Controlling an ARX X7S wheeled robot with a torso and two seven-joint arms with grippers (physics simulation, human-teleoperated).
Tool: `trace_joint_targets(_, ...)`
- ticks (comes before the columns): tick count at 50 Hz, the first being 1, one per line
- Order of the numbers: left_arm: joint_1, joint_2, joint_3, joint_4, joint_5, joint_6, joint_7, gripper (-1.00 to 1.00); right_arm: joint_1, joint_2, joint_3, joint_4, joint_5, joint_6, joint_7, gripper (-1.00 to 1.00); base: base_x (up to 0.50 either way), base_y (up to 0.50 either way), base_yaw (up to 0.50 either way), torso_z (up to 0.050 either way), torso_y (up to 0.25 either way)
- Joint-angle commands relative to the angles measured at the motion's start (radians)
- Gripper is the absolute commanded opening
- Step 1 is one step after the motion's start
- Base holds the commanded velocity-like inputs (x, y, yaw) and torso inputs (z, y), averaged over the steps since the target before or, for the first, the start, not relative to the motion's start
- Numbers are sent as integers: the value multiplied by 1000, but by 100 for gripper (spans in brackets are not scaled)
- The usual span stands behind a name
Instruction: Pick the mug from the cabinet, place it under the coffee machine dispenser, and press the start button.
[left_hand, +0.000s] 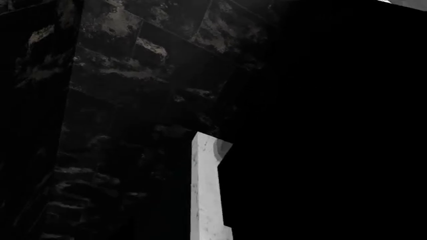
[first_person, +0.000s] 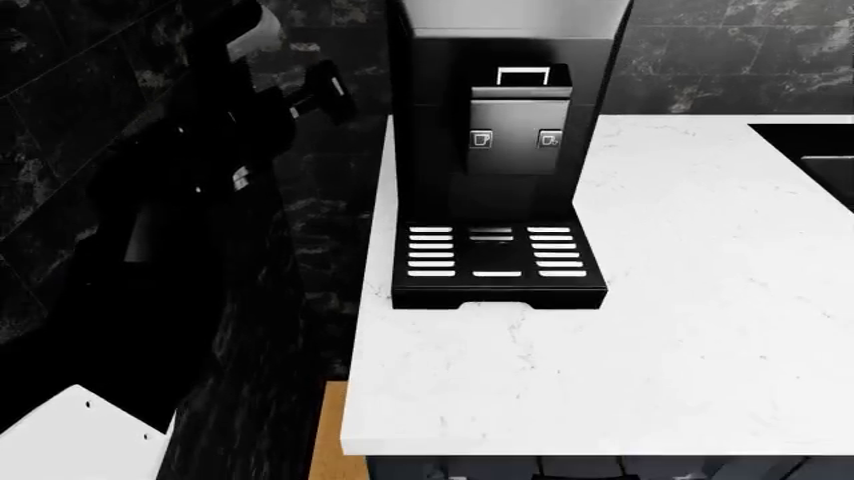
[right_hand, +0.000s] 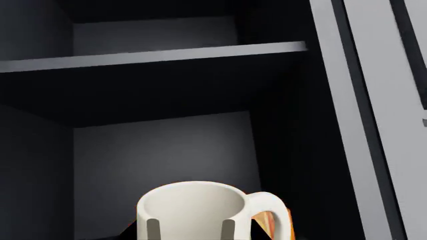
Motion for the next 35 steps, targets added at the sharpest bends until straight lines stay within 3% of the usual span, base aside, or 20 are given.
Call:
trace_joint_targets(1, 6, -1, -2, 0, 0, -2, 6, 100, -9, 9, 6, -52, -2, 27, 10, -100, 0, 0, 0, 0, 0)
trace_joint_targets(12, 12, -8, -5, 0, 1, -1, 6, 100, -98, 85, 41, -369, 94, 307, 120, -100, 0, 0, 0, 0, 0)
trace_joint_targets(24, 18, -20, -9, 0, 3, 3, 3, 100, -325, 178, 282, -818, 351, 692, 293, -100, 0, 0, 0, 0, 0)
trace_joint_targets(31, 16, -20, -7, 0, 6, 6, -1, 100, -508, 293, 387, -917, 807, 699, 606, -100, 0, 0, 0, 0, 0)
trace_joint_targets(35, 16, -19, -6, 0, 7, 6, -2, 100, -648, 318, 449, -985, 936, 672, 691, -100, 0, 0, 0, 0, 0)
